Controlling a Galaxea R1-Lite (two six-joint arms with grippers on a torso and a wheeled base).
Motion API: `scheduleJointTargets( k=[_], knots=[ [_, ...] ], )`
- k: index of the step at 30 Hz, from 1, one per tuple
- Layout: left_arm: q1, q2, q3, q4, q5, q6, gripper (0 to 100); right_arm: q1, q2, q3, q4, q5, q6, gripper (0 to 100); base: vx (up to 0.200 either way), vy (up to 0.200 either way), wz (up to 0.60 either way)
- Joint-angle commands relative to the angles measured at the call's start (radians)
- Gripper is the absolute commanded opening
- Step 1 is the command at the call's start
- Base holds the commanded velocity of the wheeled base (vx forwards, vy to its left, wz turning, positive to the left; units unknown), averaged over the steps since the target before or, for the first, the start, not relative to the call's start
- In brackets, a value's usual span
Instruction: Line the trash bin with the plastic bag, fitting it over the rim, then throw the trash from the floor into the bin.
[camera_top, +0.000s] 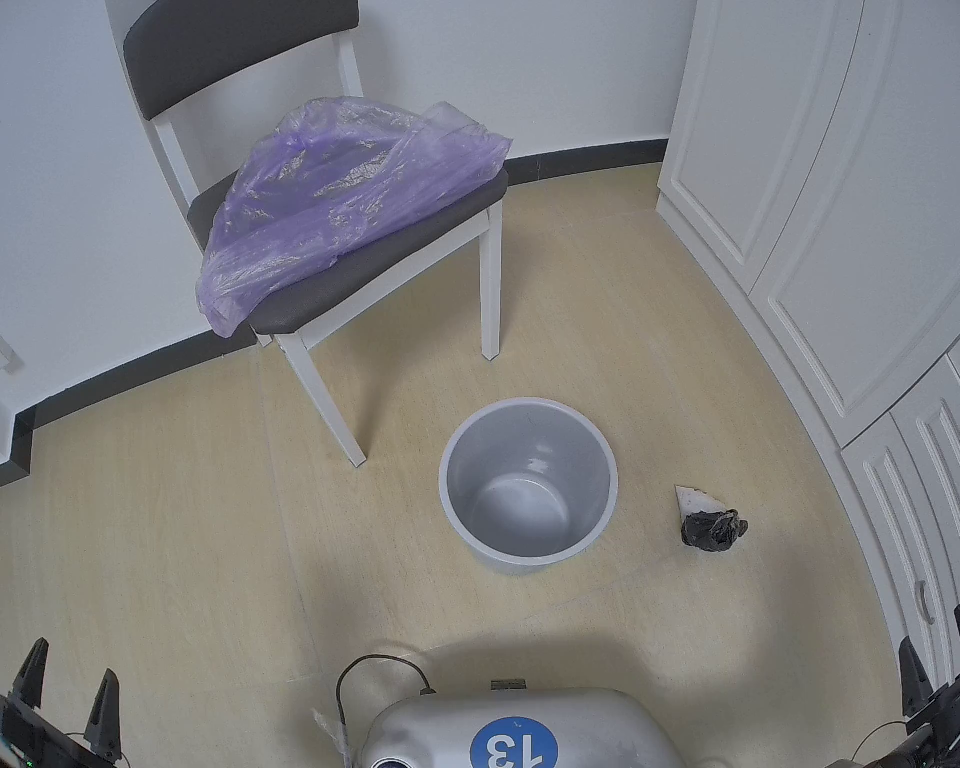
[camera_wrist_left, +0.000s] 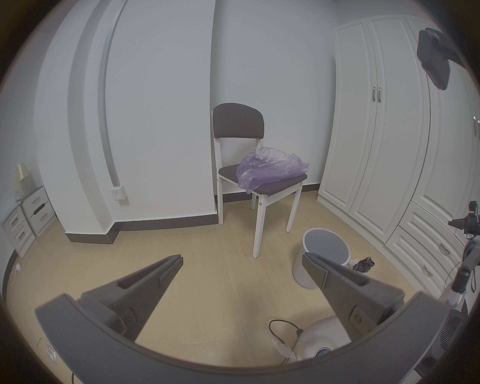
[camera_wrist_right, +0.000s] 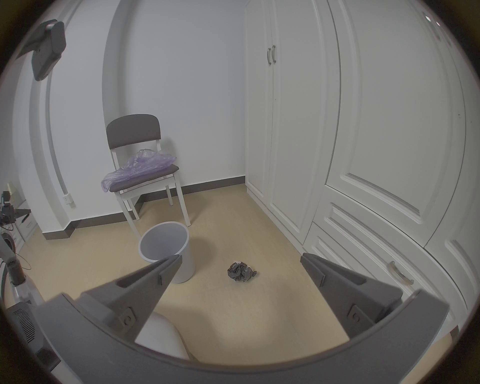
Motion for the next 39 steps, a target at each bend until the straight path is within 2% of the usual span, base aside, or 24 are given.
scheduleJointTargets(
  k=[1,11,20,29,34,39],
  knots=[
    [0.0,-0.015,0.015,0.0,0.002,-0.001,100,0.0,-0.013,0.016,0.0,-0.005,0.003,100,0.0,0.0,0.0],
    [0.0,-0.015,0.016,0.0,-0.004,0.038,100,0.0,-0.013,0.018,-0.002,-0.012,-0.005,100,0.0,0.0,0.0],
    [0.0,-0.015,0.018,0.0,-0.001,0.028,100,0.0,-0.013,0.018,-0.002,-0.021,0.02,100,0.0,0.0,0.0],
    [0.0,-0.015,0.018,0.0,-0.012,0.041,100,0.0,-0.015,0.016,0.001,-0.012,-0.016,100,0.0,0.0,0.0],
    [-0.002,-0.015,0.016,0.001,-0.027,0.041,100,0.0,-0.013,0.016,-0.002,-0.015,0.0,100,0.0,0.0,0.0],
    [0.0,-0.015,0.018,0.0,-0.001,0.016,100,0.0,-0.015,0.018,-0.009,-0.012,-0.007,100,0.0,0.0,0.0]
  ],
)
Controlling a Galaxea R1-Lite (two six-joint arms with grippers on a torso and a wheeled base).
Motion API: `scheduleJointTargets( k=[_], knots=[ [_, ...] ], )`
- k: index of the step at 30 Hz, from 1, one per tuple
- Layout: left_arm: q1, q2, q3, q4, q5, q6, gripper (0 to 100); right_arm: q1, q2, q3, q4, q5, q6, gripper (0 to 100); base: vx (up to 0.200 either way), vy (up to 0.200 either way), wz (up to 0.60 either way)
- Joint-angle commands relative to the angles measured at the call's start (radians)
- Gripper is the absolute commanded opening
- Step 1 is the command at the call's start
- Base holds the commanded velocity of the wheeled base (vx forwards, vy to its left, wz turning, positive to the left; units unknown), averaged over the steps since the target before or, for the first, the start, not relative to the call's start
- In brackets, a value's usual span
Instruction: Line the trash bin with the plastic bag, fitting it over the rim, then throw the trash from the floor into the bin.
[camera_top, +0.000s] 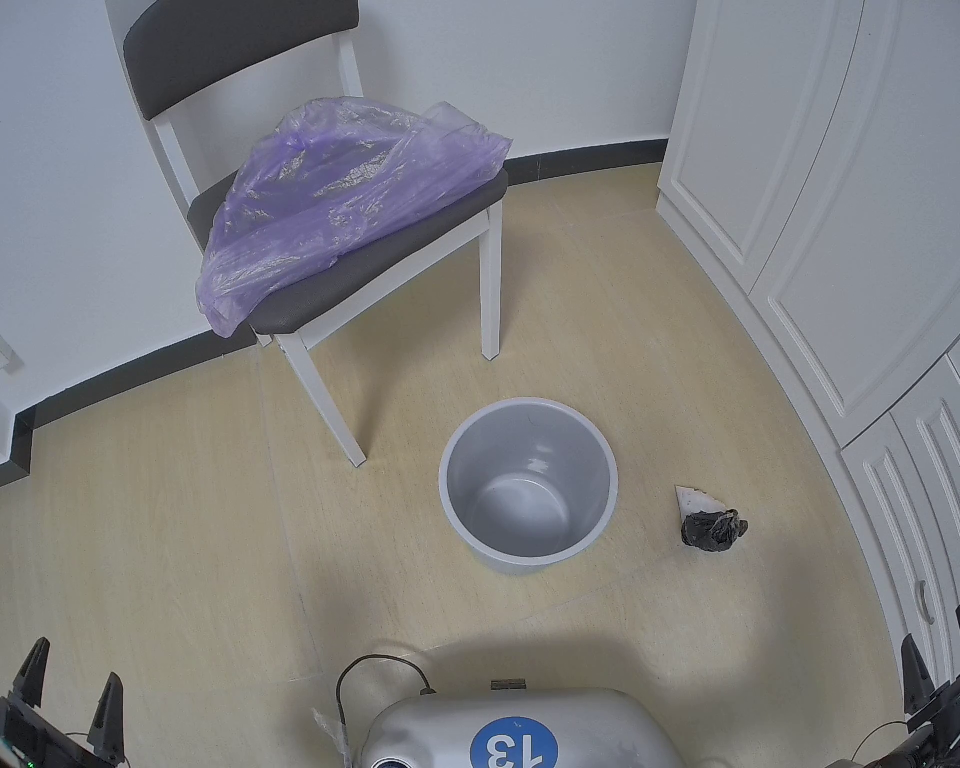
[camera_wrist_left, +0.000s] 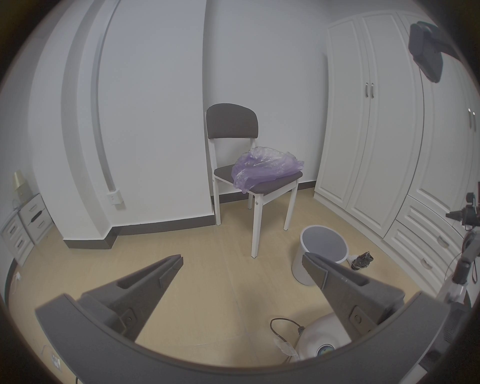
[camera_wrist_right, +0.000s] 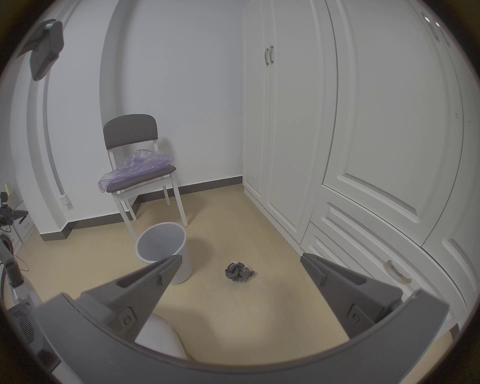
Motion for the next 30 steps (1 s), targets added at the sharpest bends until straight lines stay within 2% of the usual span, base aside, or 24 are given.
scheduleJointTargets(
  k=[1,3,4,5,9,10,16,17,19,20,23,24,26,30],
  knots=[
    [0.001,-0.015,0.018,-0.002,0.009,-0.004,100,0.0,-0.013,0.013,-0.037,0.01,-0.025,100,0.0,0.0,0.0],
    [0.001,-0.015,0.018,-0.002,0.009,-0.003,100,0.0,-0.013,-0.007,-0.103,0.017,-0.056,100,0.0,0.0,0.0],
    [0.001,-0.015,0.018,-0.002,0.009,0.001,100,0.006,0.001,-0.073,-0.185,0.061,-0.084,100,0.0,0.0,0.0],
    [0.001,-0.015,0.018,-0.002,0.009,0.001,100,0.013,0.021,-0.12,-0.194,0.09,-0.085,100,0.0,0.0,0.0],
    [0.002,-0.016,0.018,-0.002,0.01,-0.004,100,0.019,0.128,-0.226,-0.126,0.135,-0.085,100,0.0,0.0,0.0],
    [0.002,-0.016,0.018,-0.002,0.009,-0.007,100,0.019,0.206,-0.283,-0.105,0.139,-0.084,100,0.0,0.0,0.0],
    [0.001,-0.016,0.005,-0.013,0.001,-0.015,100,0.022,0.426,-0.43,-0.108,0.167,-0.078,100,0.0,0.0,0.0],
    [0.001,-0.016,-0.024,-0.045,-0.008,-0.029,100,0.022,0.447,-0.443,-0.11,0.175,-0.078,100,0.0,0.0,0.0],
    [-0.008,0.013,-0.16,-0.129,-0.076,-0.148,100,0.022,0.484,-0.458,-0.114,0.187,-0.084,100,0.0,0.0,0.0],
    [-0.014,0.045,-0.211,-0.126,-0.1,-0.184,100,0.022,0.504,-0.466,-0.119,0.19,-0.084,100,0.0,0.0,0.0],
    [-0.008,0.107,-0.288,-0.083,-0.105,-0.098,100,0.022,0.545,-0.481,-0.134,0.191,-0.082,100,0.0,0.0,0.0],
    [0.005,0.142,-0.317,-0.04,-0.103,0.013,100,0.026,0.579,-0.49,-0.163,0.191,-0.078,100,0.0,0.0,0.0],
    [0.005,0.192,-0.34,-0.017,-0.1,0.08,100,0.039,0.623,-0.493,-0.215,0.19,-0.074,100,0.0,0.0,0.0],
    [0.012,0.324,-0.381,-0.019,-0.099,0.082,100,0.051,0.666,-0.492,-0.3,0.187,-0.073,100,0.0,0.0,0.0]
  ],
)
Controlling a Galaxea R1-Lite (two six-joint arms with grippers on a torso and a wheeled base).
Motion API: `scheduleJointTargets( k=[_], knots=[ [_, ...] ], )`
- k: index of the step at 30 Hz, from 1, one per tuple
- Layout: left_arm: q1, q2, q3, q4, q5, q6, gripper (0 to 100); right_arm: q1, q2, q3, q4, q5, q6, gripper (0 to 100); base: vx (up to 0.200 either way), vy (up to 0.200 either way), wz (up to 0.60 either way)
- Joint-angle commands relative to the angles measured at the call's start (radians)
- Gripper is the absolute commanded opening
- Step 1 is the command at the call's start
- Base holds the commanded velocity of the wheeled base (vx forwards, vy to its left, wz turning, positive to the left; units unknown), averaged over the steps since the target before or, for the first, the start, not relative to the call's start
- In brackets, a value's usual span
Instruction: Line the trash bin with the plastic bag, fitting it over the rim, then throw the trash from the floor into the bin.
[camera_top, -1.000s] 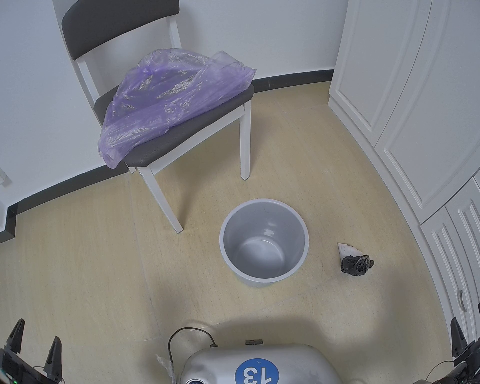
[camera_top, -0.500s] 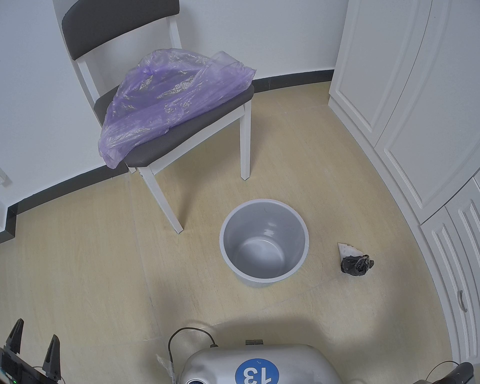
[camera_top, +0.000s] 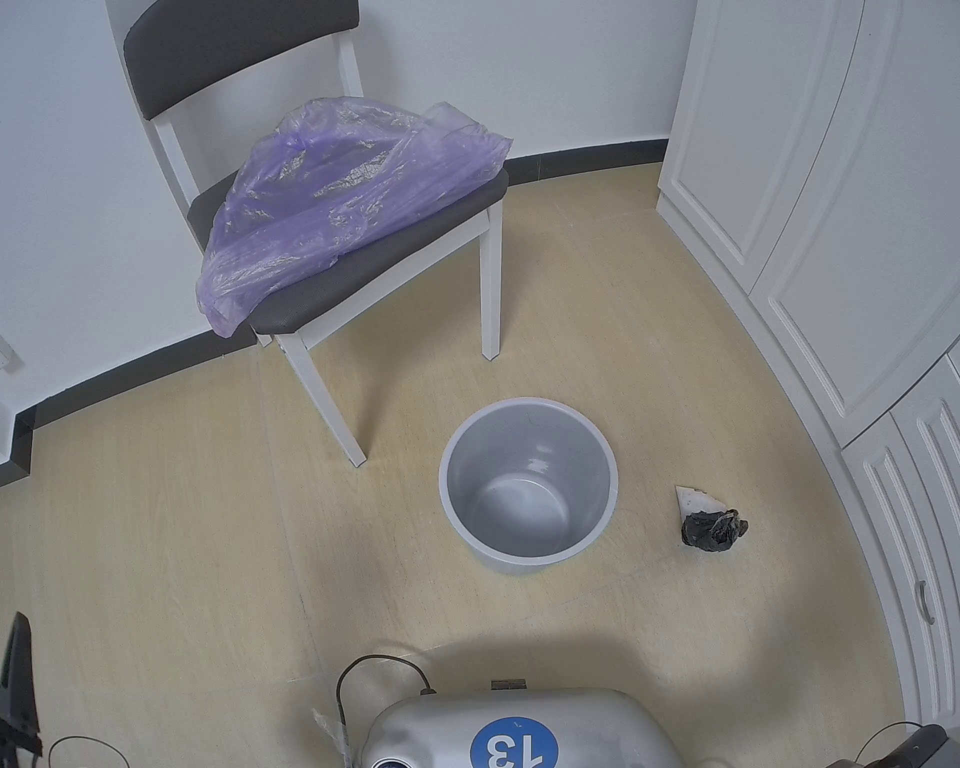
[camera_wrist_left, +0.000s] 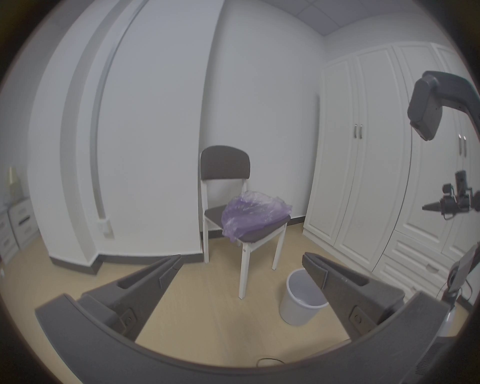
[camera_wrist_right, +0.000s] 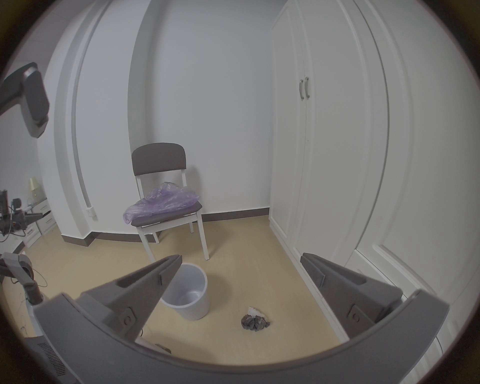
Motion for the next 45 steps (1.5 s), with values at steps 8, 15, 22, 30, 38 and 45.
scheduleJointTargets(
  k=[8,15,22,30,38,45],
  knots=[
    [0.011,0.477,-0.174,0.018,-0.015,0.074,100,0.052,0.235,-0.02,-0.105,-0.001,0.03,100,0.0,0.0,0.0],
    [0.013,0.712,-0.196,-0.084,-0.003,0.08,100,0.058,0.295,-0.037,-0.113,-0.009,0.085,100,0.0,0.0,0.0],
    [0.005,1.081,-0.261,-0.326,0.123,0.1,100,0.092,0.446,-0.033,-0.268,-0.154,0.172,100,0.0,0.0,0.0],
    [0.007,1.417,-0.459,-0.455,0.174,0.134,100,0.146,0.482,0.007,-0.334,-0.19,0.183,100,0.0,0.0,0.0],
    [0.003,1.552,-0.568,-0.535,0.203,0.142,100,0.173,0.456,0.006,-0.334,-0.18,0.18,100,0.0,0.0,0.0],
    [-0.013,1.609,-0.61,-0.637,0.216,0.142,100,0.204,0.448,-0.013,-0.335,-0.18,0.177,100,0.0,0.0,0.0]
  ],
)
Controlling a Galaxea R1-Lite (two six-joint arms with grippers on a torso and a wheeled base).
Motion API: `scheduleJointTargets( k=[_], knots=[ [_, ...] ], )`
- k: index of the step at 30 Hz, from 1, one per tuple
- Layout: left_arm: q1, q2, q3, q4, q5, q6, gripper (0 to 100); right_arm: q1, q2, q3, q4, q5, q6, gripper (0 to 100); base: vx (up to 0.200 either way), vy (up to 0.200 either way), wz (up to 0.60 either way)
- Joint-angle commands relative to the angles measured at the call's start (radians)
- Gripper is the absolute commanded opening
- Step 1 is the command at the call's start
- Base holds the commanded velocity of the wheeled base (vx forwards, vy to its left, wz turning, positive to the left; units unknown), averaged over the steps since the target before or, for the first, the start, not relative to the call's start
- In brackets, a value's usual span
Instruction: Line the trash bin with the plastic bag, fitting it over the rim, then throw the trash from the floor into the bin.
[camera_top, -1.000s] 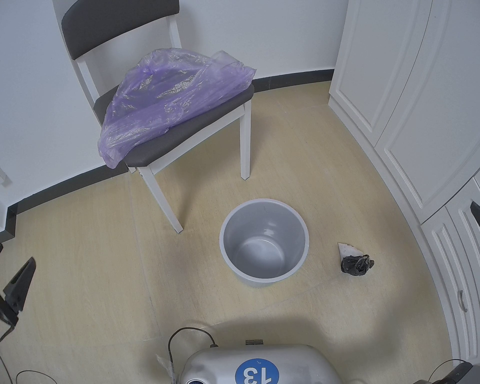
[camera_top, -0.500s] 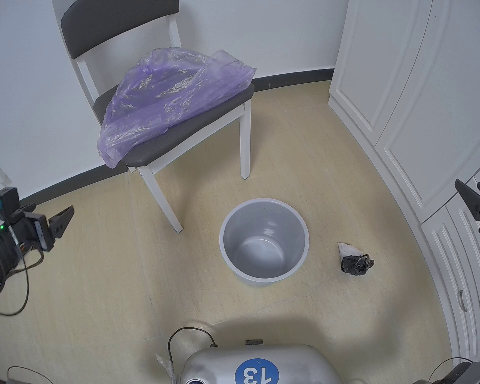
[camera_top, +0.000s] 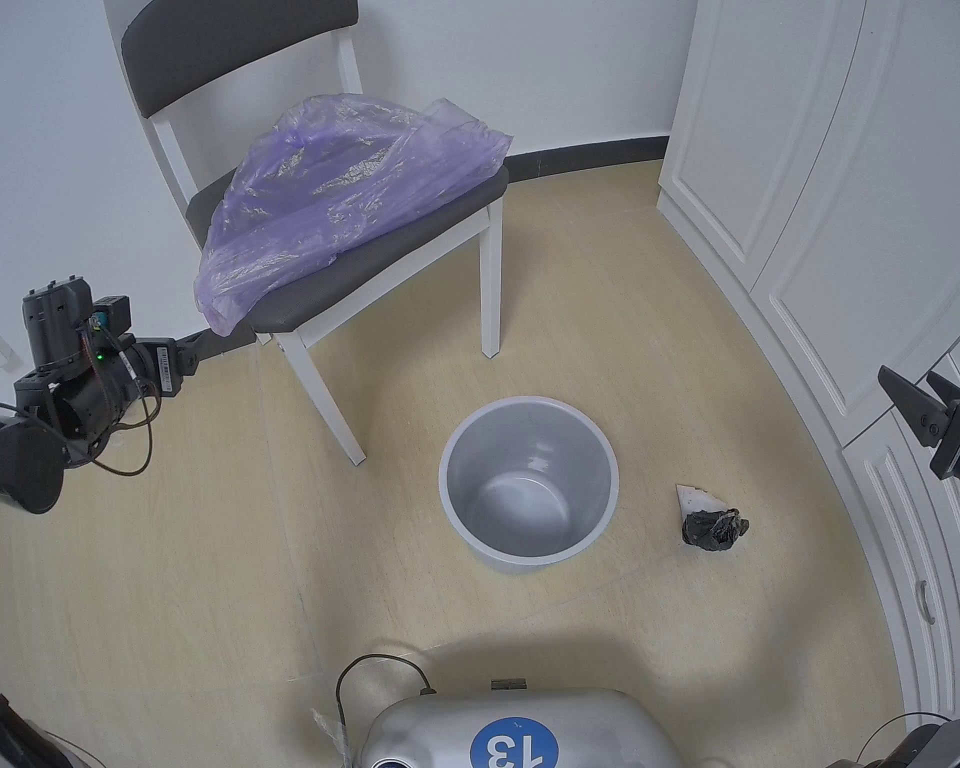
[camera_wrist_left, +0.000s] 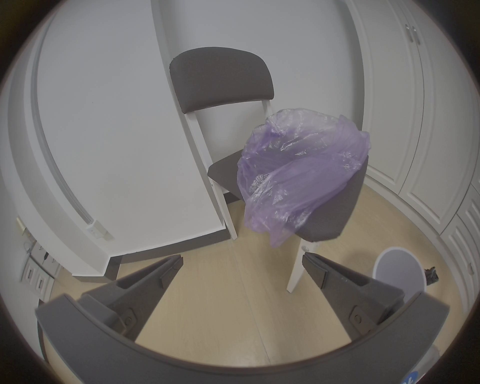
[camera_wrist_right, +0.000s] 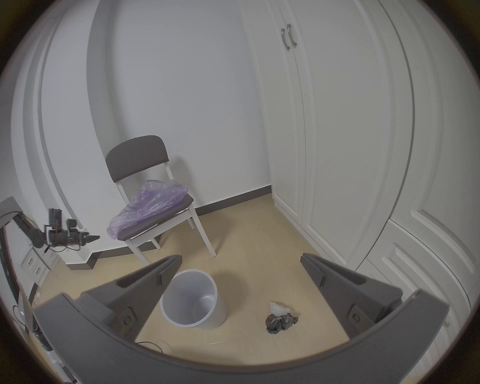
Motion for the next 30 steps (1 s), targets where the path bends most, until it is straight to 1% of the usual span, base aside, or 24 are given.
scheduleJointTargets(
  k=[1,7,13,15,17,22,30],
  knots=[
    [-0.011,0.079,-0.04,-0.032,0.004,0.002,100,0.034,-0.008,-0.007,-0.002,0.0,-0.002,100,0.0,0.0,0.0],
    [-0.016,0.096,-0.057,-0.038,0.008,0.022,100,0.045,-0.009,-0.02,-0.002,-0.003,0.001,100,0.0,0.0,0.0],
    [-0.016,0.151,-0.122,-0.046,0.076,0.02,100,0.043,-0.015,-0.035,-0.004,-0.009,0.004,100,0.0,0.0,0.0],
    [-0.016,0.17,-0.132,-0.076,0.083,0.02,100,0.043,-0.024,-0.038,-0.002,-0.009,0.004,100,0.0,0.0,0.0],
    [-0.02,0.191,-0.132,-0.144,0.083,0.022,100,0.043,-0.034,-0.043,0.0,-0.007,0.004,100,0.0,0.0,0.0],
    [-0.034,0.247,-0.139,-0.245,0.083,0.022,100,0.043,-0.037,-0.047,-0.002,-0.009,0.006,100,0.0,0.0,0.0],
    [-0.048,0.263,-0.151,-0.267,0.085,0.022,100,0.043,-0.043,-0.052,0.0,-0.009,0.006,100,0.0,0.0,0.0]
  ],
)
